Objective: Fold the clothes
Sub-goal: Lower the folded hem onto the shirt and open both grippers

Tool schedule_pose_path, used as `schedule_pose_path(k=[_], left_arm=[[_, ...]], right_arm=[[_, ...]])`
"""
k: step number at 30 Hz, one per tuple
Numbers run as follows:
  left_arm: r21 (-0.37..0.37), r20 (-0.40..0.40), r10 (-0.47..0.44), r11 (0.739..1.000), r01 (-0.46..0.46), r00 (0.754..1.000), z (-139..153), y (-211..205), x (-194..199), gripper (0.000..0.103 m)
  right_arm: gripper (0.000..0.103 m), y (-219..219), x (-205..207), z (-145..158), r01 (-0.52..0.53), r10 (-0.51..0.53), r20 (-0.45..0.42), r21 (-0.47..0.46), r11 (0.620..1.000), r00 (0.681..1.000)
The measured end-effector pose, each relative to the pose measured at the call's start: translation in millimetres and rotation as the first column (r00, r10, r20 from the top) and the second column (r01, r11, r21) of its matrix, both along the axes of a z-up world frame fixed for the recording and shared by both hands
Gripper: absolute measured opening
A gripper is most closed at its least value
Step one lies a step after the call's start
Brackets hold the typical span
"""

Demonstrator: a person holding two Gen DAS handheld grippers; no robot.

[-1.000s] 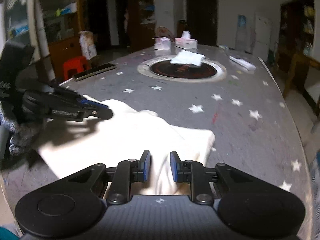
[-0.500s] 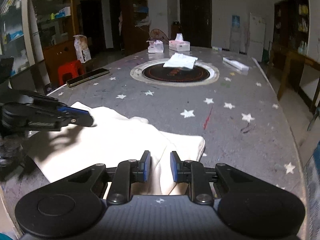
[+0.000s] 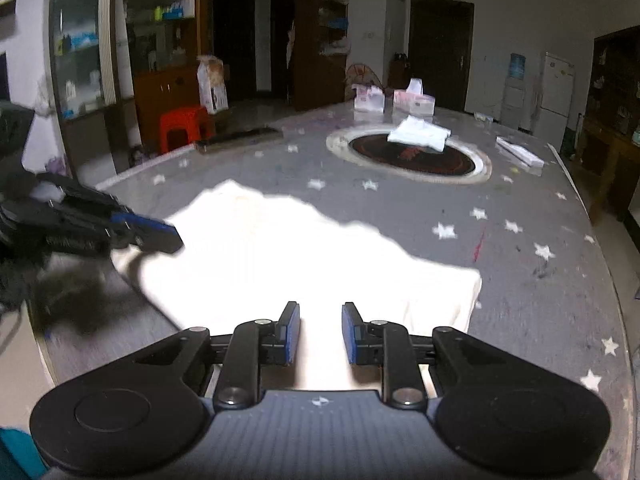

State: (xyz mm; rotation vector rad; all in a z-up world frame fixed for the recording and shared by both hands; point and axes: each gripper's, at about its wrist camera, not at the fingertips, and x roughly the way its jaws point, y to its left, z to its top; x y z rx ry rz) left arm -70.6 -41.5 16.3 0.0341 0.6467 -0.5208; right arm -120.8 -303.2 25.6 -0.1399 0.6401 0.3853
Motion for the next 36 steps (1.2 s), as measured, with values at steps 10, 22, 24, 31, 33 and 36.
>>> schedule_pose_path(k=[10,22,24,31,33,36], left_arm=[[0.009,0.017,0.024,1.000,-0.025,1.000,1.6,10.7,-9.6,0.016],[0.022,0.011,0.032,0.999,-0.032,0.999,-0.9,12.1,-10.3,0.016],[0.029,0.015,0.025,0.999,-0.025,1.000,3.5,10.2,-9.2,0.016],[0.020,0.019,0.009,1.000,-0.010,1.000,15.0,-5.9,14.4,0.016],[0.023,0.022,0.005,1.000,-0.005,1.000,16.1,-13.9,25.2,0.016],[0.021,0.018,-0.010,1.000,0.010,1.000,17.6,-25.8,42.4,0.016]], right_arm=[[0.024,-3.7,-21.3,-1.9,0.000,0.000,0.013,-0.039,0.999,1.000],[0.023,-22.3,-23.5,3.8,0.019,-0.018,-0.024,0.007,1.000,1.000],[0.023,-24.5,-20.0,6.2,0.018,-0.018,-0.029,0.016,1.000,0.999],[0.023,-23.2,16.9,13.9,0.003,-0.003,-0.010,0.015,1.000,1.000],[0.023,-20.8,31.6,11.7,0.000,0.000,-0.020,0.019,1.000,1.000],[0.023,-15.8,52.6,11.2,-0.010,0.012,-0.042,0.047,0.999,0.999]])
